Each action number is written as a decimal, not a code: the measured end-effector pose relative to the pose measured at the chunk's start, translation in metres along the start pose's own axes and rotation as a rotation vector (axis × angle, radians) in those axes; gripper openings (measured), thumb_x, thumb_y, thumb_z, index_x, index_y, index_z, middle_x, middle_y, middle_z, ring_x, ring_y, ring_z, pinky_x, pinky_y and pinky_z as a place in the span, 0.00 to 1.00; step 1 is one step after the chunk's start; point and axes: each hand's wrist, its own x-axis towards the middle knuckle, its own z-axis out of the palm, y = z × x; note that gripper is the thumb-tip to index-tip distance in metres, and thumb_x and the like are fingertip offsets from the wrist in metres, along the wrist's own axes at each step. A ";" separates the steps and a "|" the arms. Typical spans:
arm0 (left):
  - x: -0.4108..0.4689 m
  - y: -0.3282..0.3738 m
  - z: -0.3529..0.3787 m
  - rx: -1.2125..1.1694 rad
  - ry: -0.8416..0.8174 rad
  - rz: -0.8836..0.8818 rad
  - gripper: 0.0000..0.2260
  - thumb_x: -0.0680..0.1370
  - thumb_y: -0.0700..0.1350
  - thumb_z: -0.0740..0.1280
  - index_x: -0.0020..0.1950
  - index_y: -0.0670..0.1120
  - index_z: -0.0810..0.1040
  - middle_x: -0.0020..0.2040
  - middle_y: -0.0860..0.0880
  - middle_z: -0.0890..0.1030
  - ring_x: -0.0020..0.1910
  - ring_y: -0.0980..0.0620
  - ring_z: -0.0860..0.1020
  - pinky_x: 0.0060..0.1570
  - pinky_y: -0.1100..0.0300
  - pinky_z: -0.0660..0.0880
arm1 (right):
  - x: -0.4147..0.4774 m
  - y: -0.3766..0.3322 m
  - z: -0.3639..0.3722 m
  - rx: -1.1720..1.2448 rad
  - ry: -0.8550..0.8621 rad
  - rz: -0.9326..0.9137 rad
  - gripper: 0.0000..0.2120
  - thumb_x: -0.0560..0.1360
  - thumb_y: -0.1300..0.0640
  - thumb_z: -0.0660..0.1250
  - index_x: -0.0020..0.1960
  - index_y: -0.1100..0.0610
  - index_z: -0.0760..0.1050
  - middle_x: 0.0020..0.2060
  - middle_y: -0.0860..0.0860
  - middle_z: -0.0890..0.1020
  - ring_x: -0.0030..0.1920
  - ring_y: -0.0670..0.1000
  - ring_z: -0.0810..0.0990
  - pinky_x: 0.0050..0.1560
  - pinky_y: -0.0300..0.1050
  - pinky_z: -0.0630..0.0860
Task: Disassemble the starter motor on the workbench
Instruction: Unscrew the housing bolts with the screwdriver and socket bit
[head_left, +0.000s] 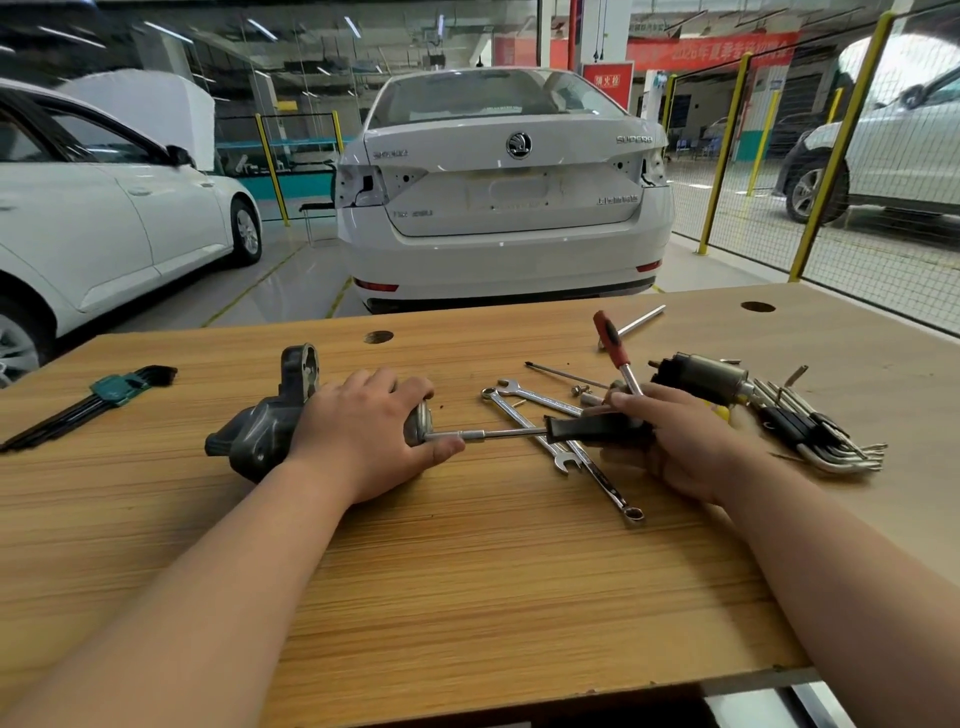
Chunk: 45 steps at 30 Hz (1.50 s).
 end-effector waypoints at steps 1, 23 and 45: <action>0.000 0.000 0.000 0.000 -0.007 -0.001 0.41 0.64 0.80 0.37 0.68 0.61 0.63 0.62 0.54 0.73 0.60 0.52 0.71 0.50 0.55 0.67 | -0.001 0.000 0.003 -0.110 0.033 -0.009 0.07 0.80 0.56 0.63 0.56 0.57 0.75 0.44 0.58 0.86 0.39 0.55 0.86 0.31 0.44 0.80; 0.001 0.002 -0.002 0.001 -0.027 -0.020 0.32 0.65 0.75 0.53 0.66 0.63 0.63 0.61 0.56 0.73 0.60 0.53 0.70 0.53 0.54 0.67 | 0.003 0.001 -0.004 -0.094 -0.056 -0.093 0.18 0.75 0.74 0.63 0.57 0.54 0.75 0.57 0.57 0.79 0.50 0.58 0.82 0.41 0.45 0.79; 0.001 0.000 -0.003 0.028 -0.029 0.013 0.43 0.62 0.79 0.35 0.69 0.61 0.61 0.65 0.55 0.71 0.62 0.52 0.70 0.52 0.55 0.70 | -0.001 -0.005 -0.004 -0.288 0.061 0.022 0.20 0.78 0.39 0.62 0.53 0.55 0.81 0.32 0.55 0.80 0.25 0.49 0.76 0.28 0.44 0.72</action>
